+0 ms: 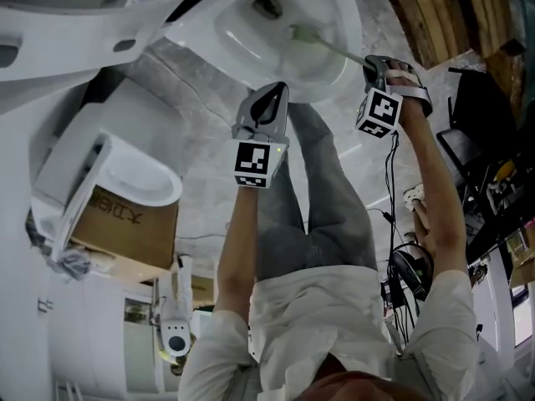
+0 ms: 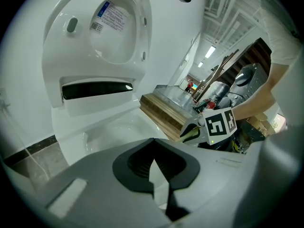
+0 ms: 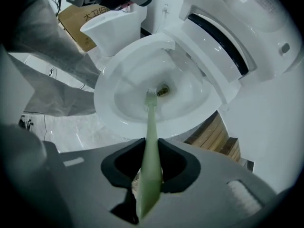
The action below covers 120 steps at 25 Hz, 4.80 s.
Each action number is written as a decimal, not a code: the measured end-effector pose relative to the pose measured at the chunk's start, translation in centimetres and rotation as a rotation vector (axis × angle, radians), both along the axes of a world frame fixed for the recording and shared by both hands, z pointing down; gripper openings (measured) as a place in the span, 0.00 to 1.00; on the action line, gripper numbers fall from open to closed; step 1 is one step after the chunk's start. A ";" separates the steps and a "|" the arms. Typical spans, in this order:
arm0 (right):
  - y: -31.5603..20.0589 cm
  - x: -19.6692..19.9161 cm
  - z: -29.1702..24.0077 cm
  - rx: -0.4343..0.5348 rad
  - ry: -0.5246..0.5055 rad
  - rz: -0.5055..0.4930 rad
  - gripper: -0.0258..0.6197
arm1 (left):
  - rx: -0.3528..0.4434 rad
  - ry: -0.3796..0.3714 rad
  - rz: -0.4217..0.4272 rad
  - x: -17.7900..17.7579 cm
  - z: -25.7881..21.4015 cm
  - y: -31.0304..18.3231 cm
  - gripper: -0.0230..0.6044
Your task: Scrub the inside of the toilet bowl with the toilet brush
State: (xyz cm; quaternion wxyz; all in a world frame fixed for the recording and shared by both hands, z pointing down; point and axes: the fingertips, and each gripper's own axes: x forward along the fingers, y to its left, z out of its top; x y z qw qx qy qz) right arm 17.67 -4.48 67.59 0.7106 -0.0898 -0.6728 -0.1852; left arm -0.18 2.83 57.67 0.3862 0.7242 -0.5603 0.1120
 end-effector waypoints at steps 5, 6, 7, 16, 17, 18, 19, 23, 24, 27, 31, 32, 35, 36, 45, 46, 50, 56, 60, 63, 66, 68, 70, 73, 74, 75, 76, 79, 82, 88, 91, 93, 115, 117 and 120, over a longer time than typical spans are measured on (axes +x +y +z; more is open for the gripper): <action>-1.8 -1.1 0.3 0.032 0.011 -0.062 0.18 | -0.002 0.001 -0.010 -0.5 0.0 -0.4 0.07; -2.4 -1.3 0.4 0.045 0.011 -0.071 0.18 | -0.003 0.001 -0.013 -0.6 0.0 -0.5 0.07; -2.9 -1.5 0.4 0.059 0.011 -0.082 0.18 | -0.004 0.001 -0.015 -0.7 0.1 -0.5 0.07; -6.4 -4.2 0.6 0.131 0.003 -0.120 0.18 | -0.005 0.007 -0.027 -1.5 0.0 -1.0 0.07; -6.7 -4.4 0.7 0.133 0.003 -0.119 0.18 | -0.005 0.008 -0.029 -1.6 0.0 -1.0 0.07; -6.9 -4.5 0.7 0.136 0.003 -0.115 0.18 | -0.004 0.008 -0.029 -1.7 -0.1 -1.1 0.07; -7.3 -4.7 0.7 0.142 0.005 -0.111 0.18 | -0.004 0.008 -0.029 -1.8 -0.1 -1.1 0.07; -8.3 -5.1 0.4 0.150 0.010 -0.056 0.18 | -0.006 0.009 -0.031 -2.1 -0.1 -1.0 0.07; -8.3 -5.2 0.3 0.137 0.008 -0.021 0.18 | -0.006 0.010 -0.032 -2.2 0.0 -1.0 0.07; -8.3 -5.9 0.0 0.076 -0.025 0.161 0.18 | -0.009 0.012 -0.034 -2.5 0.0 -1.0 0.07; -7.9 -6.4 -0.4 0.003 -0.075 0.444 0.18 | -0.006 0.017 -0.029 -2.7 -0.1 -1.0 0.07; -7.7 -6.6 -0.4 -0.007 -0.084 0.492 0.18 | -0.006 0.017 -0.027 -2.7 -0.1 -1.0 0.07; -7.0 -7.1 -0.4 -0.030 -0.106 0.607 0.18 | -0.006 0.018 -0.022 -2.8 -0.1 -1.0 0.07; -6.8 -7.3 -0.4 -0.037 -0.114 0.642 0.18 | -0.006 0.018 -0.019 -2.8 -0.2 -1.0 0.07; -5.3 -9.1 -0.5 -0.165 -0.261 1.162 0.18 | -0.004 0.020 0.005 -3.1 -0.3 -0.8 0.07; -4.9 -9.3 -0.4 -0.173 -0.270 1.212 0.18 | -0.005 0.021 0.004 -3.2 -0.3 -0.7 0.07; -3.5 -9.9 0.0 -0.213 -0.309 1.372 0.18 | -0.008 0.023 -0.001 -3.4 -0.4 -0.4 0.07; -2.1 -11.1 0.5 -0.270 -0.352 1.483 0.18 | -0.010 0.020 -0.024 -4.2 -0.2 0.0 0.07; -1.1 -12.3 0.5 -0.318 -0.377 1.495 0.18 | -0.031 0.020 -0.048 -4.9 0.1 0.5 0.07; 0.0 -13.3 0.3 -0.364 -0.388 1.491 0.18 | -0.036 0.014 -0.068 -5.4 0.2 0.9 0.07; 1.3 -14.4 0.2 -0.415 -0.393 1.487 0.18 | -0.038 0.009 -0.083 -5.8 0.3 1.1 0.07; 2.3 -14.9 0.1 -0.450 -0.389 1.480 0.18 | -0.040 0.008 -0.089 -5.9 0.3 1.3 0.07; 3.4 -15.1 0.1 -0.472 -0.381 1.459 0.18 | -0.042 0.007 -0.092 -5.7 0.3 1.5 0.07; 4.6 -15.3 0.0 -0.485 -0.373 1.392 0.18 | -0.043 0.007 -0.091 -5.5 0.4 1.8 0.07; 4.9 -15.3 -0.1 -0.481 -0.366 1.358 0.18 | -0.043 0.007 -0.091 -5.4 0.4 1.8 0.07; 5.3 -15.1 -0.1 -0.474 -0.354 1.321 0.18 | -0.042 0.006 -0.090 -5.3 0.4 1.9 0.07; 5.7 -14.9 -0.1 -0.465 -0.341 1.283 0.18 | -0.042 0.005 -0.090 -5.2 0.4 1.9 0.07; 6.7 -14.1 -0.1 -0.443 -0.306 1.184 0.18 | -0.040 0.002 -0.086 -4.9 0.4 2.1 0.07; 7.4 -13.0 -0.4 -0.434 -0.283 1.126 0.18 | -0.039 -0.002 -0.083 -4.7 0.3 2.1 0.07; 8.5 -10.6 -0.5 -0.372 -0.236 0.992 0.18 | -0.042 -0.008 -0.074 -4.2 0.4 2.2 0.07; 8.7 -9.2 -0.2 -0.334 -0.206 0.941 0.18 | -0.042 -0.010 -0.065 -3.8 0.5 2.1 0.07; 8.9 -8.3 -0.1 -0.311 -0.186 0.905 0.18 | -0.041 -0.011 -0.060 -3.5 0.5 2.1 0.07; 6.6 -2.9 3.2 -0.082 -0.017 0.619 0.18 | -0.060 -0.004 -0.021 -2.3 1.6 0.1 0.07; 6.1 -3.3 3.8 -0.079 -0.014 0.614 0.18 | -0.061 -0.005 -0.023 -2.5 1.7 -0.2 0.07; 5.2 -3.9 4.8 -0.070 -0.008 0.605 0.18 | -0.058 -0.007 -0.027 -2.8 1.9 -0.7 0.07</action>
